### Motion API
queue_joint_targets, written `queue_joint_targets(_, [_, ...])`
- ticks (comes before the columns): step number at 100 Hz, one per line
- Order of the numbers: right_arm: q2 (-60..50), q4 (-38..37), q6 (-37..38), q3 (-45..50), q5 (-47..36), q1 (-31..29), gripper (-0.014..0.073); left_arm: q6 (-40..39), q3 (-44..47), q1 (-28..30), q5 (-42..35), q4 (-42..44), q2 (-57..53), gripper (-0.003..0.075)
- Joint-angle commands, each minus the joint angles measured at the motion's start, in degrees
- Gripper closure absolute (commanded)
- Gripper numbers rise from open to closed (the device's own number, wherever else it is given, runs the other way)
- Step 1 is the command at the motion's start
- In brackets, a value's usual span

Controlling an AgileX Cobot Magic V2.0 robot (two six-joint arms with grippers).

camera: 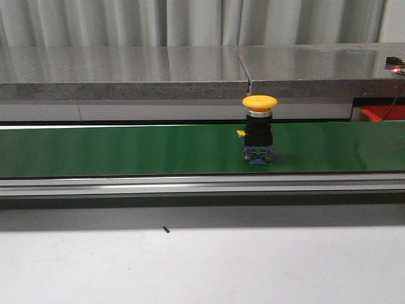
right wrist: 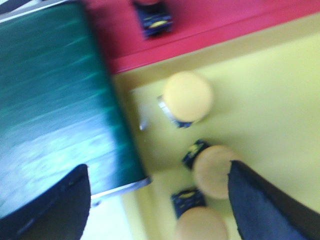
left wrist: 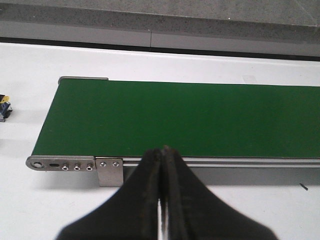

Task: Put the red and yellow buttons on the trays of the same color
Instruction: 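Move the right gripper back to the second yellow button at the belt end, then grasp the second yellow button with the right gripper and lift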

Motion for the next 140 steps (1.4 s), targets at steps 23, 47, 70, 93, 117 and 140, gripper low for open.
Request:
queue_joint_targets(23, [-2.63, 7.51, -10.69, -5.67, 7.96, 14.27, 0.0026, -0.62, -1.58, -0.03, -3.92, -0.46, 0.34, 0.0741])
queue_joint_targets(47, [-2.27, 8.21, -10.73, -8.55, 9.03, 24.16, 0.0026, -0.62, -1.58, -0.03, -3.92, -0.46, 0.34, 0.0741])
queue_joint_targets(70, [1.60, 9.35, -12.29, -11.63, 10.34, 30.14, 0.0074, -0.62, -1.58, -0.03, -3.92, -0.46, 0.34, 0.0741])
queue_joint_targets(93, [6.69, 10.08, -15.06, -15.18, 9.61, 34.44, 0.0167, -0.62, -1.58, -0.03, -3.92, -0.46, 0.34, 0.0741])
queue_joint_targets(117, [10.35, 10.08, -15.06, -16.73, 6.00, 35.29, 0.0167, -0.62, -1.58, -0.03, -3.92, -0.46, 0.34, 0.0741])
queue_joint_targets(140, [12.61, 10.08, -15.06, -17.52, 1.42, 35.29, 0.0171, -0.62, -1.58, -0.03, -3.92, -0.46, 0.34, 0.0741])
